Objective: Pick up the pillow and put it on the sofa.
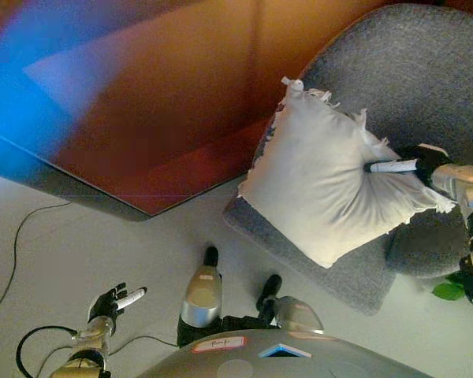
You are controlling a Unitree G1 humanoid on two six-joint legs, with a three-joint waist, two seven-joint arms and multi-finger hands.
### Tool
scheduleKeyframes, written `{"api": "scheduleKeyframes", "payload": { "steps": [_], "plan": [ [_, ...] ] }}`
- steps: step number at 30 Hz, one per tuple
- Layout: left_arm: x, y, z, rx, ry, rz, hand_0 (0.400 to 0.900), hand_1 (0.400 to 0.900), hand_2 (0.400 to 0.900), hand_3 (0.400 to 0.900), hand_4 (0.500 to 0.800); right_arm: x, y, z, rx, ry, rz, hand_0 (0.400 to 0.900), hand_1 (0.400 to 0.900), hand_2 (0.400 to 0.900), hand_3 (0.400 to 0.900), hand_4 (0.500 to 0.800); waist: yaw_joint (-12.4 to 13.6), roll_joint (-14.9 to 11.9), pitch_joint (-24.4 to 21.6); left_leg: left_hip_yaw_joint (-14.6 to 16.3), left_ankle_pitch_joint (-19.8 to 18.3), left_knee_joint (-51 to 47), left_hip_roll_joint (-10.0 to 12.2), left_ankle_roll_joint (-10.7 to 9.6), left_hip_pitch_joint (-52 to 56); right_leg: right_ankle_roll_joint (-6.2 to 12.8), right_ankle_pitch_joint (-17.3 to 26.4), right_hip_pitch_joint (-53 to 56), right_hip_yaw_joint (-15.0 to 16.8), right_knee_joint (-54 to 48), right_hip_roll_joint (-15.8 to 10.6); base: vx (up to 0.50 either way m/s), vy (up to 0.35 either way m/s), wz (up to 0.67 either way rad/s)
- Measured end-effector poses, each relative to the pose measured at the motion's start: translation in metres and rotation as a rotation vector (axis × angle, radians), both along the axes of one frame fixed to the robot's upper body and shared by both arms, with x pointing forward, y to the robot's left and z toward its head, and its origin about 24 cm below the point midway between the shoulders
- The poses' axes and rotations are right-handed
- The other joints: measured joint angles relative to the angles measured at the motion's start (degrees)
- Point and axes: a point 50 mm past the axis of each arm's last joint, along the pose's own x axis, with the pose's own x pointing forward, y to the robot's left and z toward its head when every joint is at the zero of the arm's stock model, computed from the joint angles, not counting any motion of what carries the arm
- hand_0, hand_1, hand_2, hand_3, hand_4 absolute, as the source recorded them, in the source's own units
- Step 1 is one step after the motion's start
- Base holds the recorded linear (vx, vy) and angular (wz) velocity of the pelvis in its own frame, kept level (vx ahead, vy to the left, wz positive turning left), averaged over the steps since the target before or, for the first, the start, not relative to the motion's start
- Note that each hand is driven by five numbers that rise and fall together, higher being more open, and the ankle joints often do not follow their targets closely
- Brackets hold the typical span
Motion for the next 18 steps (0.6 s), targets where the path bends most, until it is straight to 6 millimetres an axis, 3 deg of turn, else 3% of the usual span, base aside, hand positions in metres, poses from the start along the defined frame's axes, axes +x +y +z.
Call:
{"api": "scheduleKeyframes", "payload": {
  "steps": [7,18],
  "plan": [
    [0.010,-0.001,0.001,-0.013,-0.026,-0.009,0.900,0.900,0.900,0.900,0.800,-0.002,-0.020,0.028,-0.071,-0.044,-0.111,0.900,0.900,0.900,0.900,0.800,-0.02,0.16,1.49,-0.18,0.02,0.11,-0.06,0.03,0.65,0.00,-0.01,0.73,-0.22,0.17,-0.04,0.01,0.001,-0.03],
    [0.015,-0.001,0.003,-0.021,-0.047,0.006,0.900,0.900,0.900,0.900,0.800,-0.007,-0.028,0.030,-0.089,-0.040,-0.174,0.900,0.900,0.900,0.900,0.800,-0.49,-0.09,1.64,1.19,0.02,-0.41,0.24,0.04,2.63,-0.06,-0.01,1.44,1.20,0.49,-0.13,0.00,0.014,-0.10]
  ]
}}
